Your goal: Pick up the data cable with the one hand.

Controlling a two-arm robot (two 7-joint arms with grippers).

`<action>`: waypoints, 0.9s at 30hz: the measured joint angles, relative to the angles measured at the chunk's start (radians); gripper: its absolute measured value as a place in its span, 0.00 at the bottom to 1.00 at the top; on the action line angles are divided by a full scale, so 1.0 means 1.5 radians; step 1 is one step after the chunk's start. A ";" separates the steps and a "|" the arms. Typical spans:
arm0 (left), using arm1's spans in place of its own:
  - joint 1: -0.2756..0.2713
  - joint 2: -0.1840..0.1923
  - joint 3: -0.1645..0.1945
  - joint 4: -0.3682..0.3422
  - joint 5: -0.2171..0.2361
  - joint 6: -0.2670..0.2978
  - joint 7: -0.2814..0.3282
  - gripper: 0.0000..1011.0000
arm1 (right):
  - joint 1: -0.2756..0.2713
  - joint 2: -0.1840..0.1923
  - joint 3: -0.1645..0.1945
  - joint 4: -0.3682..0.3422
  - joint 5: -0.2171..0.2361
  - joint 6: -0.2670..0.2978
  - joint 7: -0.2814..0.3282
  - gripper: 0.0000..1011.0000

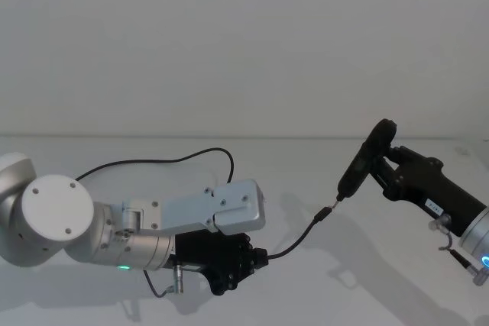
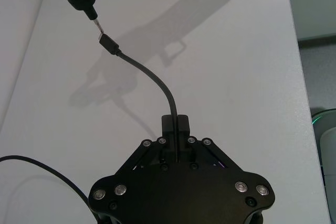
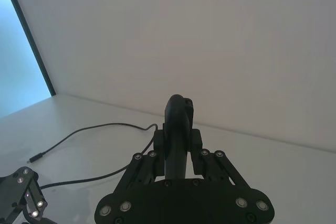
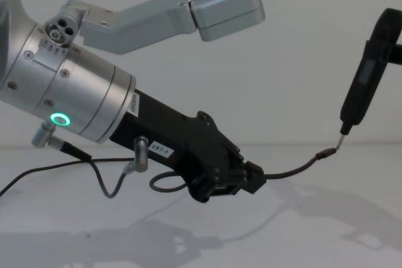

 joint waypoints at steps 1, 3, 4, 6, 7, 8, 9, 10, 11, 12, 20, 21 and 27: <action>0.000 0.000 0.000 0.000 0.000 0.000 0.000 0.04 | 0.001 0.000 -0.001 0.001 0.000 -0.001 0.000 0.28; 0.000 0.000 0.000 0.000 0.000 0.000 0.000 0.04 | 0.002 0.000 -0.003 0.002 0.000 -0.003 -0.001 0.28; 0.000 0.000 0.000 0.000 0.000 0.000 0.000 0.04 | 0.003 0.000 -0.004 0.003 0.000 -0.004 -0.001 0.28; 0.000 0.000 0.000 0.000 0.000 0.000 0.000 0.04 | 0.004 0.000 -0.005 0.004 0.000 -0.005 -0.002 0.28; 0.000 0.000 0.000 0.000 0.000 0.000 0.000 0.04 | 0.004 0.001 -0.006 0.004 0.000 -0.005 -0.002 0.28; 0.000 0.000 0.000 0.000 0.000 0.000 0.000 0.04 | 0.005 0.001 -0.006 0.005 0.000 -0.006 -0.002 0.28; 0.000 0.000 0.000 0.000 0.000 0.000 0.000 0.04 | 0.005 0.001 -0.007 0.005 0.000 -0.006 -0.002 0.28; 0.000 0.000 0.000 0.000 0.000 0.000 0.000 0.04 | 0.006 0.002 -0.008 0.005 0.001 -0.007 -0.003 0.28; 0.000 0.000 0.000 0.000 0.000 0.000 0.000 0.04 | 0.006 0.002 -0.008 0.005 0.001 -0.007 -0.003 0.28; 0.000 0.000 0.000 0.000 0.000 0.000 0.000 0.04 | 0.006 0.002 -0.009 0.005 0.001 -0.008 -0.004 0.28; 0.000 0.000 0.000 0.000 0.000 0.000 0.000 0.04 | 0.008 0.007 -0.013 0.006 0.004 -0.008 -0.006 0.28; 0.000 0.000 0.000 0.000 0.000 0.000 0.000 0.04 | 0.008 0.008 -0.014 0.006 0.005 -0.008 -0.007 0.28; 0.000 0.000 0.000 0.000 0.000 0.000 0.000 0.04 | 0.009 0.012 -0.017 0.005 0.008 -0.007 -0.008 0.28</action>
